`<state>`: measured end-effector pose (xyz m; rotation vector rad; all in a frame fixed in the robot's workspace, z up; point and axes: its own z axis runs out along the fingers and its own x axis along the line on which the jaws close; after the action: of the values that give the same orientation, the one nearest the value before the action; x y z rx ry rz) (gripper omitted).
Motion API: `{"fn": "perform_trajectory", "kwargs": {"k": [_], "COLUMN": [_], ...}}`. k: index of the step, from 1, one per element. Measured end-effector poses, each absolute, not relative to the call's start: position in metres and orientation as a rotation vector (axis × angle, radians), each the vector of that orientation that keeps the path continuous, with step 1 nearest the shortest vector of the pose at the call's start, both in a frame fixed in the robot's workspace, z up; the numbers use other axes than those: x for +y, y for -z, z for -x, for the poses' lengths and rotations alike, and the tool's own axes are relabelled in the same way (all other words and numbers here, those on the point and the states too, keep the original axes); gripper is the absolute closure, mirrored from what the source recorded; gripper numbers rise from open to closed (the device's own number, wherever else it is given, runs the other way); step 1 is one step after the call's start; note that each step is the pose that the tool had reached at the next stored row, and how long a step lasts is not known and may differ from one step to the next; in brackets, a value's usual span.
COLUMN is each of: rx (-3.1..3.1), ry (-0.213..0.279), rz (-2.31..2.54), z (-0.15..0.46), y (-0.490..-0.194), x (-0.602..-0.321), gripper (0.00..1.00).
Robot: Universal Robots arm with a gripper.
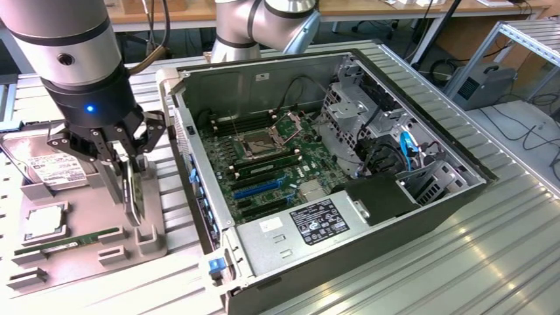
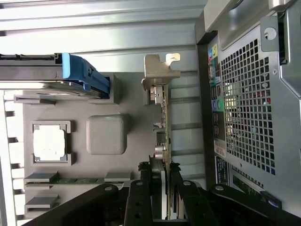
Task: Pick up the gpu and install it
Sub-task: 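Pick up the gpu and move the gpu toward the slot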
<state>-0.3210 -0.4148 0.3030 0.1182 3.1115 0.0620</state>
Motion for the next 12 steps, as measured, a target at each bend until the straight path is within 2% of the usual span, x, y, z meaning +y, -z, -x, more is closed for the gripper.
{"fn": "perform_trajectory", "kwargs": {"k": [12], "rx": [3.111], "ry": [-0.062], "rz": [-0.118], "z": [0.3210], "y": [-0.3082], "x": [-0.4148], "gripper": [0.73]}}
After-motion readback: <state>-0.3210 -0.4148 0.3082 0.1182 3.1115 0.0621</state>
